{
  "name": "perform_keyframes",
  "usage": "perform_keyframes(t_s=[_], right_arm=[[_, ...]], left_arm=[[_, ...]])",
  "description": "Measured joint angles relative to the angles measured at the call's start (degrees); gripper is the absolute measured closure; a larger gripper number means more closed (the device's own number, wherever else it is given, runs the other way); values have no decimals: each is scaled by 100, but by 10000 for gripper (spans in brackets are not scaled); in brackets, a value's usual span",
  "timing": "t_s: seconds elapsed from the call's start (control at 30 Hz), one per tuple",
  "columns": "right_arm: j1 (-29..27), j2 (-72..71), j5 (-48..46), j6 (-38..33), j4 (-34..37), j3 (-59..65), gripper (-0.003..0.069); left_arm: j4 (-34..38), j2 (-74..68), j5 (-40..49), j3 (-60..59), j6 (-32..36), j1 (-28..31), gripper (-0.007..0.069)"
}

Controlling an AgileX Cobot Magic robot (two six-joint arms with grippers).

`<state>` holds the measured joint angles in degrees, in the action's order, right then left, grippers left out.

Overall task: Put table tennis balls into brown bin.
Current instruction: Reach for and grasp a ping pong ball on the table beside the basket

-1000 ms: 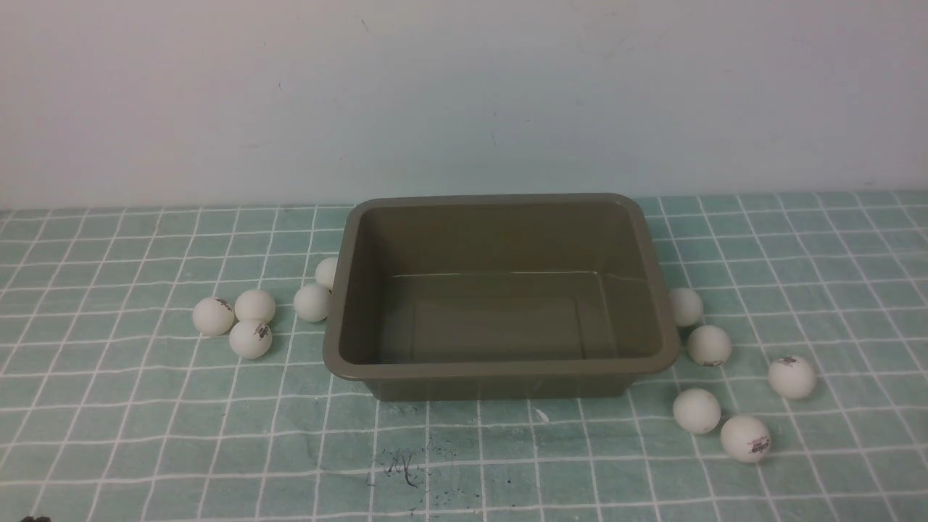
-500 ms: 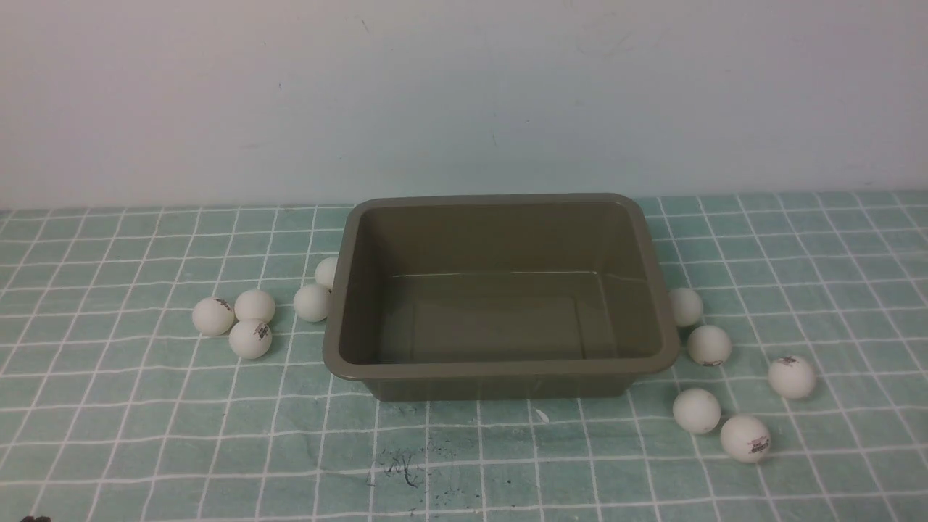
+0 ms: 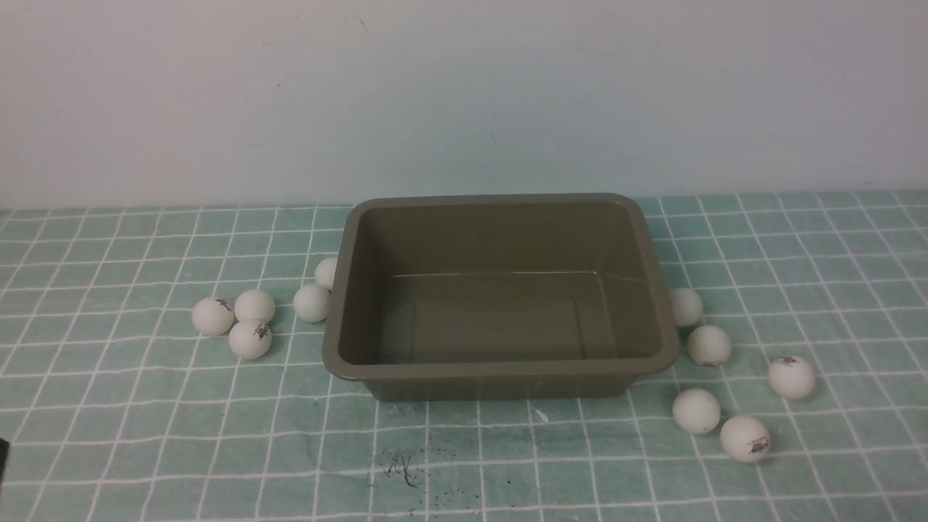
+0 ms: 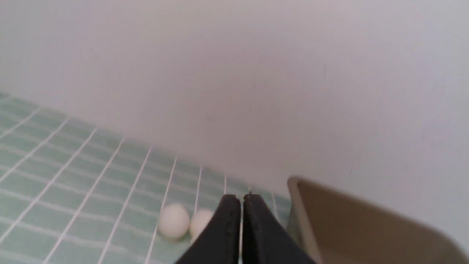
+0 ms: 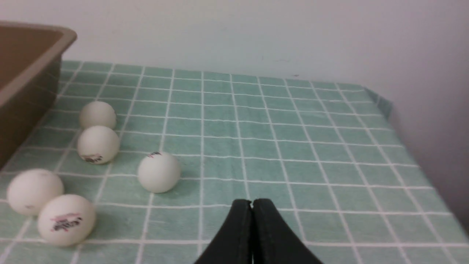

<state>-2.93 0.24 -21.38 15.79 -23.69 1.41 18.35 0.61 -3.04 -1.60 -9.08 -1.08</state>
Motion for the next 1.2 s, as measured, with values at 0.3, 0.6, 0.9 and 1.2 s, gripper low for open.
perform_keyframes(t_s=[0.3,0.6,0.9,1.2], right_arm=[[0,0,-80,0,-1606,16,673],[0,0,82,0,-2975,16,673],[0,0,118,0,-3163,16,673],[0,0,118,0,-3176,16,673]], left_arm=[[144,0,-696,0,-45,0,629],[175,-56,-1040,493,254,0,629],[127,-2490,2755,2883,1474,0,629],[35,-5386,4747,4086,1599,0,629]])
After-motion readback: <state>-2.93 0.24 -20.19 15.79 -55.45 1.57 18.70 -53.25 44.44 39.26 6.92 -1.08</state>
